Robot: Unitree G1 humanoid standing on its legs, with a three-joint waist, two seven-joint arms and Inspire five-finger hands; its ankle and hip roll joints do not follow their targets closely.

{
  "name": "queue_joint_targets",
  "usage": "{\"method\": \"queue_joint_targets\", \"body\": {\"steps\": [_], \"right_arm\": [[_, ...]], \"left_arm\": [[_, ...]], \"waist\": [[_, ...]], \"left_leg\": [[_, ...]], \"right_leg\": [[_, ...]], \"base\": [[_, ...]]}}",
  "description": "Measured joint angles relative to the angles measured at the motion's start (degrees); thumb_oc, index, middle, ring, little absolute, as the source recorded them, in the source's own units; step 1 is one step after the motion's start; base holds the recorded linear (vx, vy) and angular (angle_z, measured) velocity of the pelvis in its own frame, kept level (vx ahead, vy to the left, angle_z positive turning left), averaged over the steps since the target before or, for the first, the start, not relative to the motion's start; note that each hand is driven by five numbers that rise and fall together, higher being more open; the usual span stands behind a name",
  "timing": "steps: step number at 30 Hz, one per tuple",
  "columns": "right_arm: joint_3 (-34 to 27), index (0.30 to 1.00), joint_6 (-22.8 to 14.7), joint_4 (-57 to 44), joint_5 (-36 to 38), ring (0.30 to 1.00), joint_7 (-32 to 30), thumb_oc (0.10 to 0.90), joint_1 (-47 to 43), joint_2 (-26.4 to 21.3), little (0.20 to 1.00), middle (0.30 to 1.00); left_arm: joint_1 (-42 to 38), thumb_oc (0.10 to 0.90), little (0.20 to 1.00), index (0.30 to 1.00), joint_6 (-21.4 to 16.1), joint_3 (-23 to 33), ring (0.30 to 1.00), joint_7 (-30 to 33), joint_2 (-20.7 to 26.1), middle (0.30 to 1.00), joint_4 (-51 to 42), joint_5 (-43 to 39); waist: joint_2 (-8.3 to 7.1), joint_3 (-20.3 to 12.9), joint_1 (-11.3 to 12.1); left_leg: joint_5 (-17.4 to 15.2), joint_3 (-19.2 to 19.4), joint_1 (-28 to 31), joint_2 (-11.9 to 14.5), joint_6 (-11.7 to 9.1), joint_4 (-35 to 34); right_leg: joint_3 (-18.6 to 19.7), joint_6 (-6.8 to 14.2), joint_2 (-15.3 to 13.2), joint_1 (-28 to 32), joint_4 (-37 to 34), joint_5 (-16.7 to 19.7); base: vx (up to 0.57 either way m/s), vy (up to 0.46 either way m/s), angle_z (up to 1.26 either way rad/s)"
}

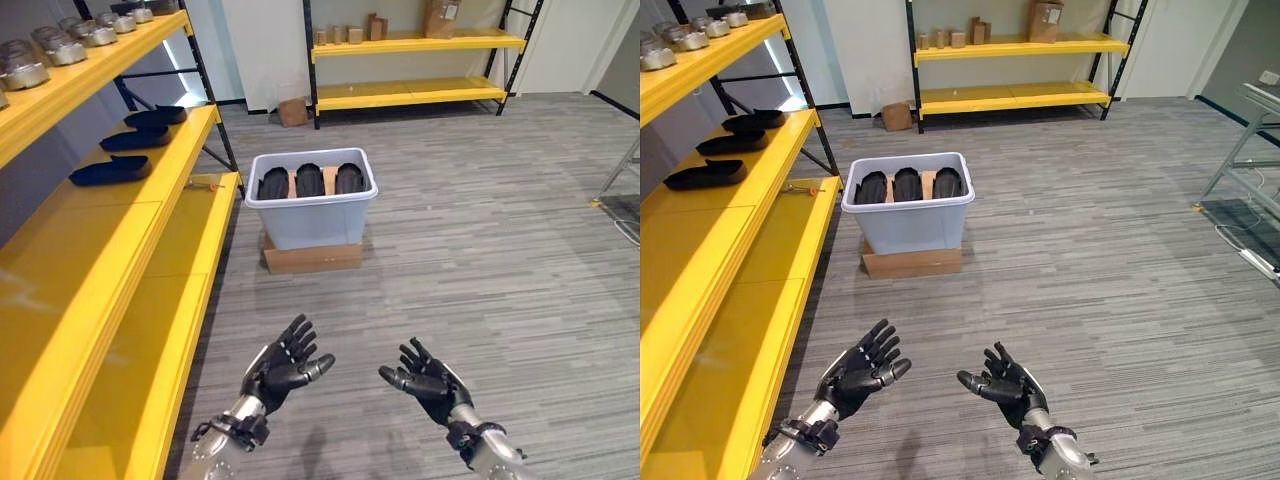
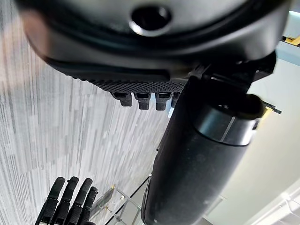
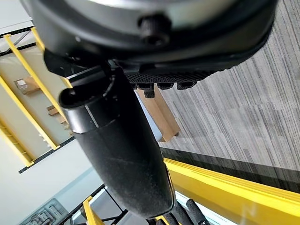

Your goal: Move parts from the plastic box to the shelf.

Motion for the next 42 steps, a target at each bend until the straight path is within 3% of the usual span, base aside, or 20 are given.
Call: {"method": "queue_joint_targets", "body": {"steps": [5,31,42], "right_arm": [[0.09,1.000,0.01,0.00,-0.03,1.000,0.00,0.900,0.18,0.01,1.000,1.000],[0.13,1.000,0.19,0.00,-0.91,1.000,0.16,0.900,0.20,0.08,1.000,1.000],[0.23,1.000,0.05,0.00,-3.71,1.000,-2.01,0.900,0.20,0.17,1.000,1.000]], "left_arm": [[0.15,0.900,1.000,1.000,-0.01,0.00,1.000,-0.03,0.02,1.000,-0.01,0.19],[0.20,0.900,1.000,1.000,0.00,-0.86,1.000,-1.26,0.01,1.000,-0.08,-2.00],[0.03,0.900,1.000,1.000,-3.17,-0.67,1.000,0.70,-0.33,1.000,-0.08,-4.57]], "waist": [[0.19,0.65,0.02],[-0.97,1.42,0.03],[-1.89,2.19,0.07]], "left_leg": [[-0.60,-0.23,-0.21,0.05,-0.79,-0.21],[-0.20,-0.14,-0.16,0.00,-0.29,0.01],[-0.22,-0.16,-0.20,-0.10,-0.26,0.01]], "right_leg": [[0.08,-0.12,0.02,-0.46,-0.01,0.12],[0.08,0.04,0.01,-0.44,0.07,0.16],[0.09,-0.17,-0.06,-0.41,0.42,0.31]], "base": [[0.00,0.000,0.00],[0.00,0.006,0.00],[0.01,0.059,0.00]]}}
